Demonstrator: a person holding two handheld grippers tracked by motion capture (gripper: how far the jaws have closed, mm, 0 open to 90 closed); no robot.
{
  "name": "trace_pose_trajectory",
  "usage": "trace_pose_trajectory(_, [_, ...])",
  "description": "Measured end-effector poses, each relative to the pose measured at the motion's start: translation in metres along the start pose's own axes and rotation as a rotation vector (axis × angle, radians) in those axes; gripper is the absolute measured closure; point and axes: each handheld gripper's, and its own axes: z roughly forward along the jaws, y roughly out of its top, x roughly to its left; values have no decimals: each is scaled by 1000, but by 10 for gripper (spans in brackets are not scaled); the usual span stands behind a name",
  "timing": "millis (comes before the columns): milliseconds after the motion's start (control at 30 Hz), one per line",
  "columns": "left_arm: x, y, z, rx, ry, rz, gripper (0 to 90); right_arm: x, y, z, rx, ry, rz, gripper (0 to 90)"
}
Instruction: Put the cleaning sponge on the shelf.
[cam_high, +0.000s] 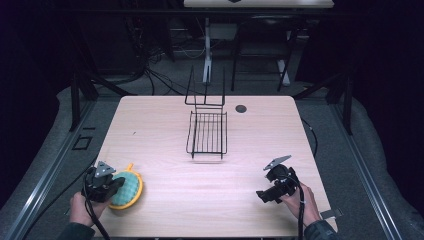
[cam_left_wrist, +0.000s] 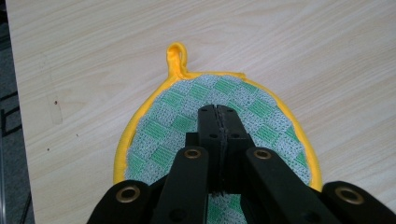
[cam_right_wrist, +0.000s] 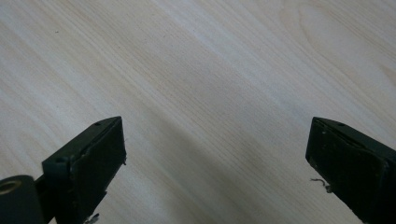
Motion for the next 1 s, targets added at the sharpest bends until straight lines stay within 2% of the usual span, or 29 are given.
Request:
trace_pose_trajectory(300, [-1, 9, -6, -25, -2, 9, 898, -1, -1, 0, -1, -7, 10, 43])
trace_pose_trajectory(467, [-2, 16, -9, -41, -9, 1, 898, 0, -1, 0, -1, -8, 9, 46])
trace_pose_trajectory(567, [-4, 23, -13, -62, -12, 15, 898, 0, -1, 0, 4, -3, 10, 47])
trace_pose_trajectory(867, [-6, 32, -15, -82, -21, 9, 898, 1, -1, 0, 5, -10, 13, 48])
trace_pose_trajectory(900, [-7, 35, -17, -89, -24, 14, 898, 2, 0, 0, 5, -14, -2, 48])
trace_pose_trajectory(1000, [-10, 41, -18, -100, -26, 20, 898, 3, 0, 0, 5, -14, -6, 48])
